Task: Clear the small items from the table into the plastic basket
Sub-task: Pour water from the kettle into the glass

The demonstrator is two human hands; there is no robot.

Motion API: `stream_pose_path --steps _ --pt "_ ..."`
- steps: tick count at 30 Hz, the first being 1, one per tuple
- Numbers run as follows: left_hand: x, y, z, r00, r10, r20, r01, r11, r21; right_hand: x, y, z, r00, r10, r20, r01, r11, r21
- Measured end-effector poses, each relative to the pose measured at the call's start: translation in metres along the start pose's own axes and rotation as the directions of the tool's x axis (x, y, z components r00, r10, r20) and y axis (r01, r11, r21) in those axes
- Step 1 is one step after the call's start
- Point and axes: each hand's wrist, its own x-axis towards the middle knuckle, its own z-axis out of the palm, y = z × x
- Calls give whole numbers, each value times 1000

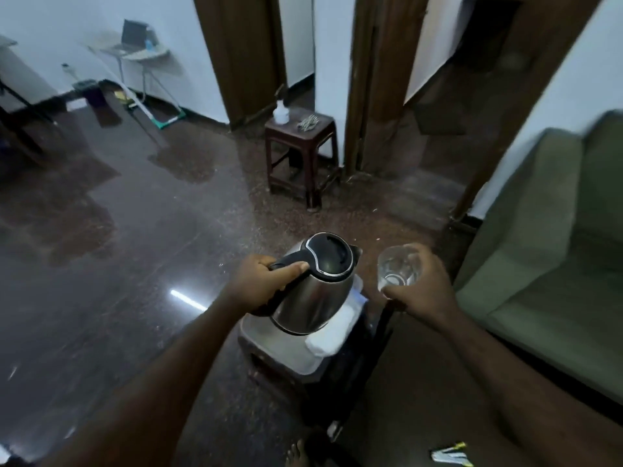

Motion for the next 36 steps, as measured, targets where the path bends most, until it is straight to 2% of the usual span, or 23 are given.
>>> stream_pose_path --steps 4,9,18,23,31,36 --pt "-22 68 25 993 67 101 -79 991 113 -45 0 -62 997 76 6 -76 996 43" --pt "-45 135 72 973 133 191 -172 964 204 -82 21 -116 983 173 -65 -166 981 96" --pt "-74 219 149 924 174 339 -318 842 434 -124 68 -183 966 214 -146 -204 976 82" --pt "-71 246 174 894 175 412 -391 752 530 -134 79 -195 942 215 -256 -213 976 38" --pt "-44 272 199 810 157 566 -508 671 541 -137 85 -184 891 255 -376 -238 967 93" --pt "-26 285 201 760 141 635 -576 597 558 -131 79 -176 876 281 -393 -285 957 50"
